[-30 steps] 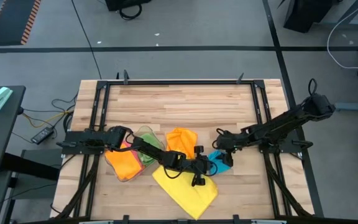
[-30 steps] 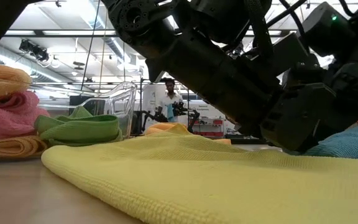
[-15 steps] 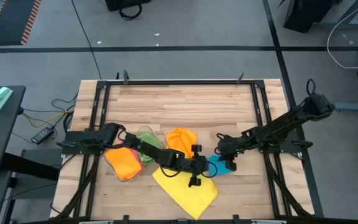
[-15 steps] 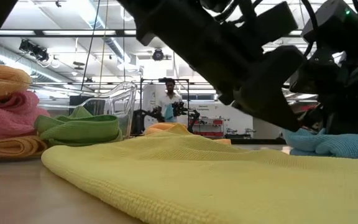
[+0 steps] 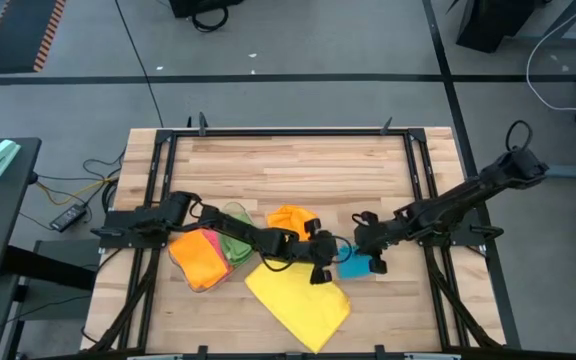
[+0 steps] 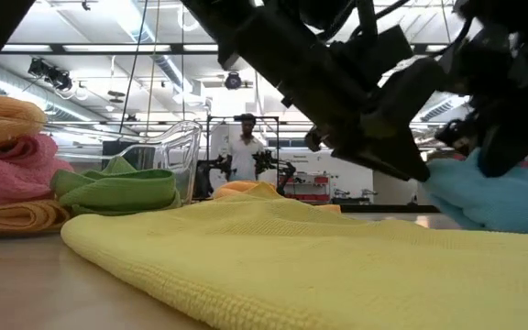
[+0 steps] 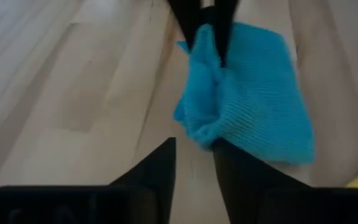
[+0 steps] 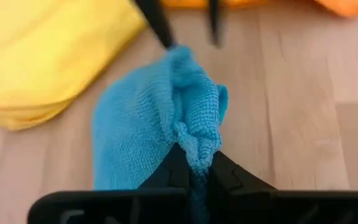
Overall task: Fold microfiber towels
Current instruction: Put the folded blue microfiber cloth into the transparent bin
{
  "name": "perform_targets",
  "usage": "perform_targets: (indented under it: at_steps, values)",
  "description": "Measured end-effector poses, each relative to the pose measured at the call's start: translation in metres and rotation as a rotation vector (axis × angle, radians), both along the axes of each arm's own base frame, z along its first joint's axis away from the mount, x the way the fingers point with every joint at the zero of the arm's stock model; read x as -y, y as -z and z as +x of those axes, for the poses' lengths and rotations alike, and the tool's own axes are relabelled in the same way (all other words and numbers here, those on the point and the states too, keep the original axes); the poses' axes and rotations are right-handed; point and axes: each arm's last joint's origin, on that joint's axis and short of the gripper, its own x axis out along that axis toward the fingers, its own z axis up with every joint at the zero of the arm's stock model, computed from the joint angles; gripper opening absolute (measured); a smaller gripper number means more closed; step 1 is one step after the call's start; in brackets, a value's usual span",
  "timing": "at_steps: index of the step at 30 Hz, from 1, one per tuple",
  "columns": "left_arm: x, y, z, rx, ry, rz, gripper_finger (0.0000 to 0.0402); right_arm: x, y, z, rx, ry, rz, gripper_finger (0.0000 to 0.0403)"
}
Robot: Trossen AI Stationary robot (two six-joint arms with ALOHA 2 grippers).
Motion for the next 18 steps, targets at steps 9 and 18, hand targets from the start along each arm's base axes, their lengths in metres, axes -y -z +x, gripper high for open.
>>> perform_targets:
  at_steps: [9, 18]
  values:
    - [-0.013, -0.014, 0.013, 0.151, 0.104, -0.164, 0.0219, -0.008, -0.023, -0.009, -0.072, 0.025, -0.133, 0.0017]
    - [-0.029, -0.013, 0.018, 0.177, 0.072, -0.163, 0.0305, -0.01, -0.031, -0.007, -0.063, 0.044, -0.134, 0.0017]
